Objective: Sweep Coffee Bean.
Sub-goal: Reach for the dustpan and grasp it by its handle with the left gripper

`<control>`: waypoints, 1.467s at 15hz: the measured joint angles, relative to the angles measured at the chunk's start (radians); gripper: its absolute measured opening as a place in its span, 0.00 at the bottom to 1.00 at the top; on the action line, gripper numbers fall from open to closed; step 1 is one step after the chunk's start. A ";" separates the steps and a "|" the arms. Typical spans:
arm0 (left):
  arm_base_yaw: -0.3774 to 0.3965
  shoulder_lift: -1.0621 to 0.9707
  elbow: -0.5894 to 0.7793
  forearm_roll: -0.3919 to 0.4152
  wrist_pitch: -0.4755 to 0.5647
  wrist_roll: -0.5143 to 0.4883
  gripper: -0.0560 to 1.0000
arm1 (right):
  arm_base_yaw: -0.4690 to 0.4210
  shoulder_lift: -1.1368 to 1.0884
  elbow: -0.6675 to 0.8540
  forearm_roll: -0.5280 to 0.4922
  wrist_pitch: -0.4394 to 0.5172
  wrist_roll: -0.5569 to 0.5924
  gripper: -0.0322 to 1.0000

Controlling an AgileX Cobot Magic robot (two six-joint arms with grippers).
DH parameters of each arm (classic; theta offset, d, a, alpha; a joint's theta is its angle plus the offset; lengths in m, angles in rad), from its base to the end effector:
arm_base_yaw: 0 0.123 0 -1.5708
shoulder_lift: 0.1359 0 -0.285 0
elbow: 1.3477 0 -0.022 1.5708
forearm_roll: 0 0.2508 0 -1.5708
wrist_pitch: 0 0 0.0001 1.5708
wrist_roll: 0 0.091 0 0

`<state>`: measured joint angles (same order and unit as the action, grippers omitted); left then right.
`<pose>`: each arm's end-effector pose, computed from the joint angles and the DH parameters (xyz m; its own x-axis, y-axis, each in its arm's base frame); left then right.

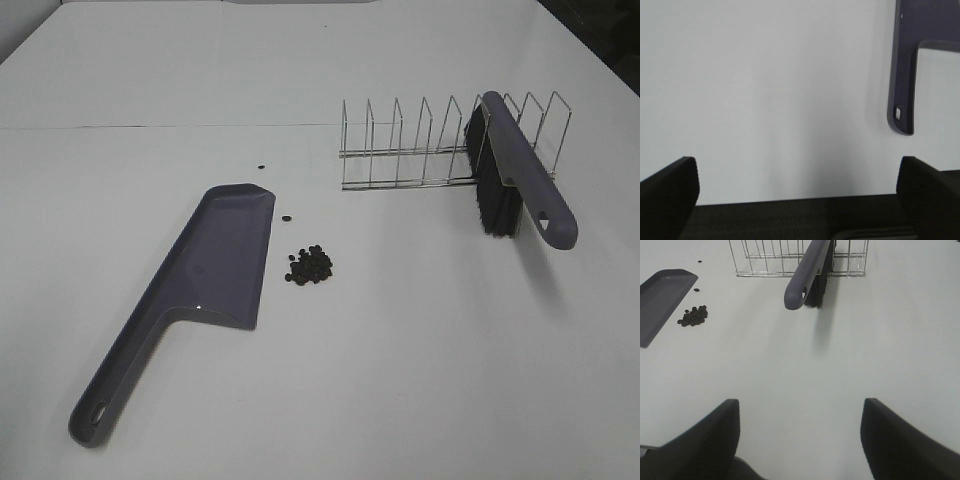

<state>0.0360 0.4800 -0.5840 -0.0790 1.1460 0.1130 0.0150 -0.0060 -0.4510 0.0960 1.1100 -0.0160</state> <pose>0.0621 -0.0043 0.2828 -0.8119 0.0509 -0.5816 0.0711 0.9974 -0.0120 -0.0030 0.0078 0.2600 -0.5366 0.0186 -0.8436 -0.0731 0.9950 0.0685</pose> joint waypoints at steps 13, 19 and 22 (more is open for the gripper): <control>-0.376 0.573 -0.064 -0.117 -0.197 -0.142 0.99 | 0.000 0.000 0.000 0.000 0.000 0.000 0.61; -0.531 1.019 -0.222 0.003 -0.312 -0.341 0.99 | 0.000 0.000 0.000 0.000 0.000 0.000 0.61; -0.558 1.167 -0.270 0.099 -0.366 -0.430 0.99 | 0.000 0.000 0.000 0.000 0.000 0.000 0.61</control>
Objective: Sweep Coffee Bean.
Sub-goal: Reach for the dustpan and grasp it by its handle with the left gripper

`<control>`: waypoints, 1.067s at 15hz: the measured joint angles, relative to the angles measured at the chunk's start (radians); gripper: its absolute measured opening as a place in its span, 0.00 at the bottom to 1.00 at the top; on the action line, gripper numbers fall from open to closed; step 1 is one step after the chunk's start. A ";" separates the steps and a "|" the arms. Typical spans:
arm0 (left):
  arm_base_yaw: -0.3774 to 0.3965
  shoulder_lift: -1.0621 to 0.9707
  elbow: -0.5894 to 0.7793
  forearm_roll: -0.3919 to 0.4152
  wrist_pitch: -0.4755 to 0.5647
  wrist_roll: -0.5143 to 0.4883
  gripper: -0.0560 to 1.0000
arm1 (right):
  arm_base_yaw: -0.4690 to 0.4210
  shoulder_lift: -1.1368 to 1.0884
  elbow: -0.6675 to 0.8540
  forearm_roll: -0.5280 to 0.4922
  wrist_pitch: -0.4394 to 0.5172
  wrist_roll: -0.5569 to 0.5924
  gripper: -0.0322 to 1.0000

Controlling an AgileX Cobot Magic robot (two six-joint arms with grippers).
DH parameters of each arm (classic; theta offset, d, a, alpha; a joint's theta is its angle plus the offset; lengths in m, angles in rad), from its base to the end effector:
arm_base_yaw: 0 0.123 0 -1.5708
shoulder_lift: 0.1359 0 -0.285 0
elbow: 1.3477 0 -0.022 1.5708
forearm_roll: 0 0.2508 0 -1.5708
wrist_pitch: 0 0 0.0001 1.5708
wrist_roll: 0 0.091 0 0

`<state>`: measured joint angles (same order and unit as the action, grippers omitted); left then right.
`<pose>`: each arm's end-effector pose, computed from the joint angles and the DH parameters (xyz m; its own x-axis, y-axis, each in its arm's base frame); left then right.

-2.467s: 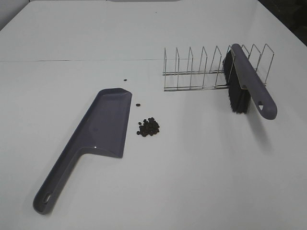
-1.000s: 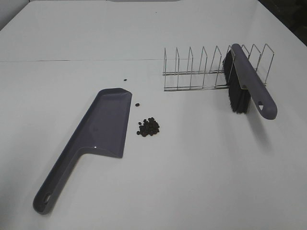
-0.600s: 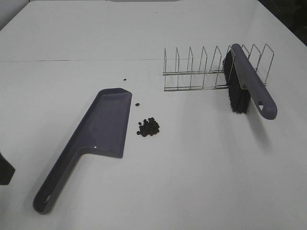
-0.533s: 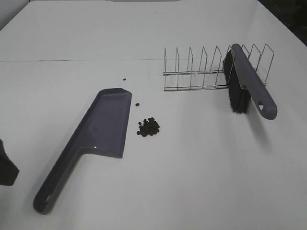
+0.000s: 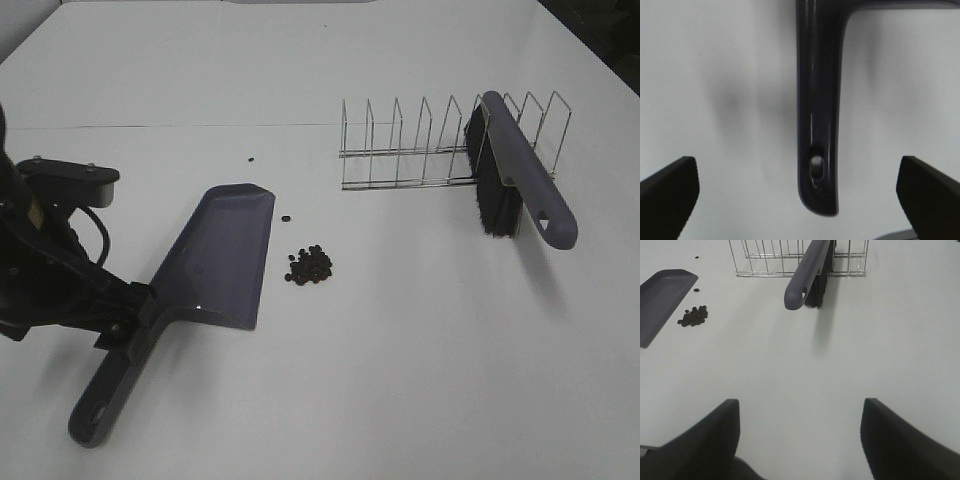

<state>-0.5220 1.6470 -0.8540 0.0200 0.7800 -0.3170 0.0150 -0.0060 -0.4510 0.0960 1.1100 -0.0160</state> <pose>0.2371 -0.1349 0.1650 -0.9728 0.2156 -0.0853 0.2174 0.9760 -0.0120 -0.0030 0.0078 0.2600 -0.5366 0.0186 -0.8436 -0.0731 0.9950 0.0685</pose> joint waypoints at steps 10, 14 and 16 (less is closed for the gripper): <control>-0.001 0.233 -0.012 0.009 -0.280 -0.021 0.75 | 0.000 0.000 0.000 0.000 0.000 0.000 0.61; -0.001 0.269 -0.065 0.015 -0.277 0.004 0.68 | 0.000 0.000 0.000 0.000 0.000 0.000 0.61; -0.001 0.283 -0.067 0.015 -0.266 0.008 0.60 | 0.000 0.000 0.000 0.001 0.000 0.000 0.61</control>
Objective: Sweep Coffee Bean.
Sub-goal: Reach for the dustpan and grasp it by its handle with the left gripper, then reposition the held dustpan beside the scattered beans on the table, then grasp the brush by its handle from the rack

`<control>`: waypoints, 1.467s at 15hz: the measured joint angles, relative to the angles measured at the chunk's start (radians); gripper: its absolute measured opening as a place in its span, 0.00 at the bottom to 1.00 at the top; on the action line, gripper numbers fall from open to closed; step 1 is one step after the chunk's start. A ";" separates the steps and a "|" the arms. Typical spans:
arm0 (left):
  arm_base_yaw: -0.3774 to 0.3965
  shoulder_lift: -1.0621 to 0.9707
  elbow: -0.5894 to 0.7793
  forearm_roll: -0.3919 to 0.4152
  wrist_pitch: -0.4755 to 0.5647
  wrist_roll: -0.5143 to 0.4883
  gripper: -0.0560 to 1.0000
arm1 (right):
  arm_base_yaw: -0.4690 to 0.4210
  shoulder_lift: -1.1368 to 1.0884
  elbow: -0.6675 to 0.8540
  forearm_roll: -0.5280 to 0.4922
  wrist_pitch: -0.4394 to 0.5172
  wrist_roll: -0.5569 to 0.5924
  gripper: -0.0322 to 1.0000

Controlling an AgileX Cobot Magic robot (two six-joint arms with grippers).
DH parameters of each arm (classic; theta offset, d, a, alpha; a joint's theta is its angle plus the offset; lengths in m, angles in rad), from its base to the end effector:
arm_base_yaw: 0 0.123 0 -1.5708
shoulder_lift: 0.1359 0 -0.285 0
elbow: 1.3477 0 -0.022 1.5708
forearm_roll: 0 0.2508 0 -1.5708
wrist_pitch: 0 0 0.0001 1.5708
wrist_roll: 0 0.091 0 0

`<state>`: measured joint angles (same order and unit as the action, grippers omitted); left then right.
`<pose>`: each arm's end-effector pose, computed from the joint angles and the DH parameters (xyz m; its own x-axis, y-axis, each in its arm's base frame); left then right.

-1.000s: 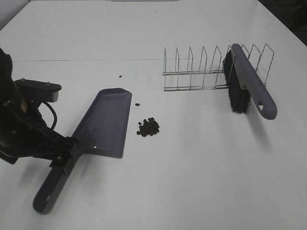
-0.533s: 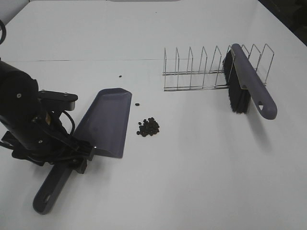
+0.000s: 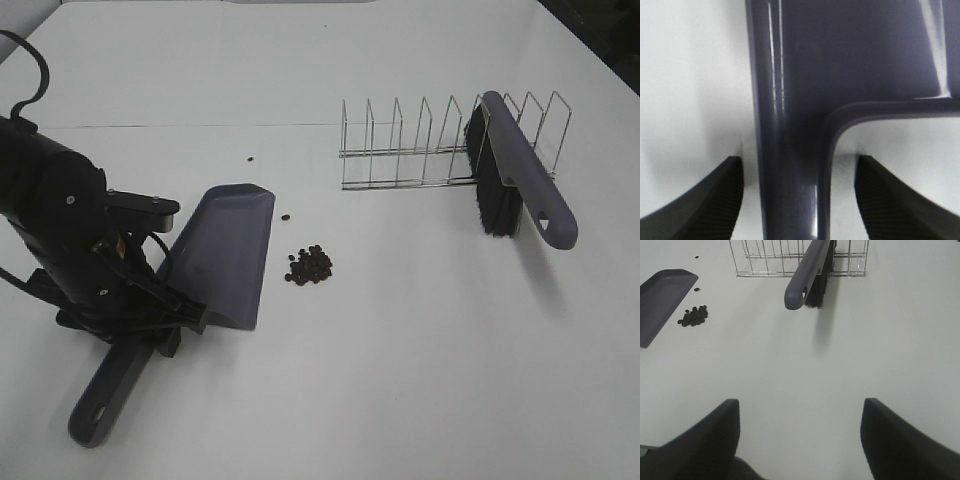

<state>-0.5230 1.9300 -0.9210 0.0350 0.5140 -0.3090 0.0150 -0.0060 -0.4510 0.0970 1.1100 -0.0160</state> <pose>0.2751 -0.1568 0.0971 -0.9621 0.2374 -0.1343 0.2422 0.9700 -0.0207 -0.0030 0.0079 0.2600 -0.5367 0.0191 -0.8436 -0.0737 0.9949 0.0694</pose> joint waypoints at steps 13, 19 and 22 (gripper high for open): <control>-0.001 0.003 -0.002 -0.001 -0.002 -0.022 0.35 | 0.000 0.000 0.000 0.000 0.000 0.000 0.61; -0.001 -0.046 -0.002 0.012 0.072 -0.024 0.35 | 0.000 0.000 0.000 0.000 0.000 0.000 0.61; -0.002 -0.071 -0.002 0.029 0.081 -0.030 0.35 | 0.000 0.039 -0.003 0.028 0.001 0.016 0.61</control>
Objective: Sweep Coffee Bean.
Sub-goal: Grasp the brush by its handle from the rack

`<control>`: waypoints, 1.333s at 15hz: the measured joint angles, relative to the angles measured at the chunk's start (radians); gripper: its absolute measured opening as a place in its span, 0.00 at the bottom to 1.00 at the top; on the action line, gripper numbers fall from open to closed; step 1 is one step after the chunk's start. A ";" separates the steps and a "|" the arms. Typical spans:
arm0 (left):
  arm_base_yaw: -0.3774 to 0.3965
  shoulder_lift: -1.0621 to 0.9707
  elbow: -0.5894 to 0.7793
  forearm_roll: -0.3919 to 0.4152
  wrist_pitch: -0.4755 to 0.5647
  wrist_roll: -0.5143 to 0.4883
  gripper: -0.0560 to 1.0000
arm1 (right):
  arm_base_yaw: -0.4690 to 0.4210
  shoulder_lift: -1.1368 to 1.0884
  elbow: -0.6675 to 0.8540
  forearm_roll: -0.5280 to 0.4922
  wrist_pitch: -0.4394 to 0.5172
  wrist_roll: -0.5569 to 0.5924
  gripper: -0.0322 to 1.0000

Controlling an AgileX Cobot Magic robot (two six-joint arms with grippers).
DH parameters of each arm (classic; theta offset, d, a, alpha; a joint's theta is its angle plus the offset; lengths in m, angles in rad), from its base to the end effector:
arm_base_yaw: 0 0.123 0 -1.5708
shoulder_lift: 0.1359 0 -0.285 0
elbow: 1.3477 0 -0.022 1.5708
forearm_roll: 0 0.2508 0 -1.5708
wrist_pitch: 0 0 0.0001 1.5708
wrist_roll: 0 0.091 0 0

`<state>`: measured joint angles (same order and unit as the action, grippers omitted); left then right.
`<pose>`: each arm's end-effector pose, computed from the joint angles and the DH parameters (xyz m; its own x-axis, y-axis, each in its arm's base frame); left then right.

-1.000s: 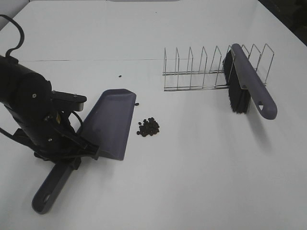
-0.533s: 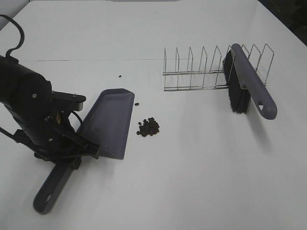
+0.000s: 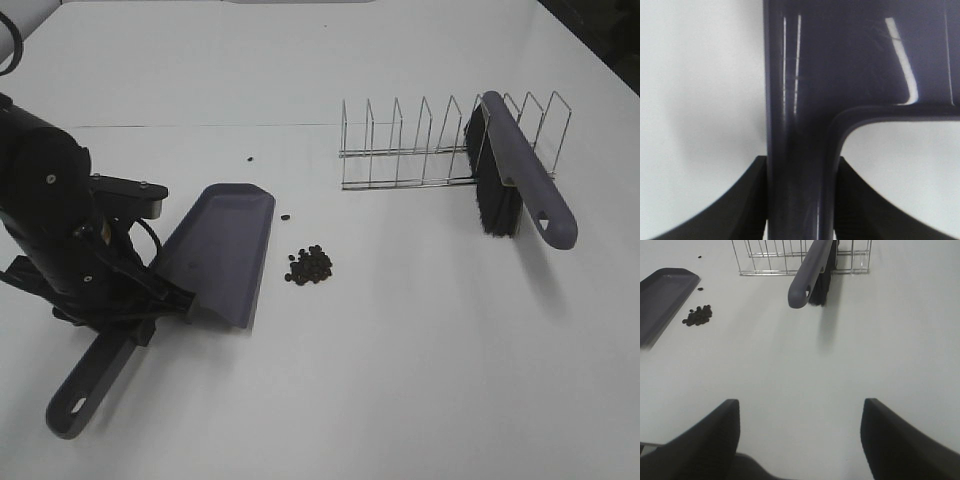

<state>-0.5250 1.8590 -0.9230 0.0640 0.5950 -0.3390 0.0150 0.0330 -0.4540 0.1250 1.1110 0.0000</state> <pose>0.2708 -0.1531 0.1189 -0.9636 0.2323 -0.1324 0.2346 0.9721 -0.0019 0.0019 0.0102 0.2610 -0.5694 0.0468 -0.8207 -0.0755 0.9912 0.1089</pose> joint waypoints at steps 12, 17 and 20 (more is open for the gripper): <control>0.000 -0.001 0.000 0.041 0.014 -0.019 0.35 | 0.000 1.088 -0.572 0.077 0.005 -0.034 0.61; 0.000 -0.001 0.000 0.041 0.017 -0.023 0.35 | 0.000 1.581 -0.859 0.076 -0.004 -0.041 0.61; 0.000 -0.001 0.000 0.040 0.017 -0.023 0.35 | 0.000 1.782 -1.050 0.042 0.062 -0.033 0.61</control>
<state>-0.5250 1.8580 -0.9230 0.1040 0.6120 -0.3620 0.0150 1.8150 -1.5040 0.1670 1.1730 -0.0330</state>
